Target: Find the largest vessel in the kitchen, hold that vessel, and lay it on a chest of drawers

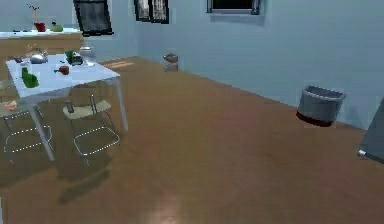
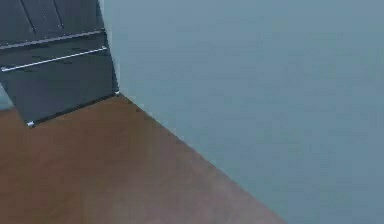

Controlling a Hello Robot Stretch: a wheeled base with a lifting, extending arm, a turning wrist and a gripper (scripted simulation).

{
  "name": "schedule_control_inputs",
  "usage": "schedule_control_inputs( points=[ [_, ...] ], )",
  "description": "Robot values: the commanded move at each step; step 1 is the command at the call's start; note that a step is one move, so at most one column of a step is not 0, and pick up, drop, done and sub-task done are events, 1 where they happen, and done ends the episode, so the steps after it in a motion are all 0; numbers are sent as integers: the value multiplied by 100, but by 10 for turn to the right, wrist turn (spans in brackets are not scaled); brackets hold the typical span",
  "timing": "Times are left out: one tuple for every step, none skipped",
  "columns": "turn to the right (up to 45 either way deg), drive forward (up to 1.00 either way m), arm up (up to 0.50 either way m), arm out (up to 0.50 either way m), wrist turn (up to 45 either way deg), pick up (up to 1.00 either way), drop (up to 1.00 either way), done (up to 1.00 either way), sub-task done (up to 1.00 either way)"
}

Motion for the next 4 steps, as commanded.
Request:
schedule_control_inputs(
  points=[
    [-360,0,0,0,0,0,0,0,0],
    [0,100,0,0,0,0,0,0,0],
    [-60,0,0,0,0,0,0,0,0],
    [0,55,0,0,0,0,0,0,0]
  ],
)
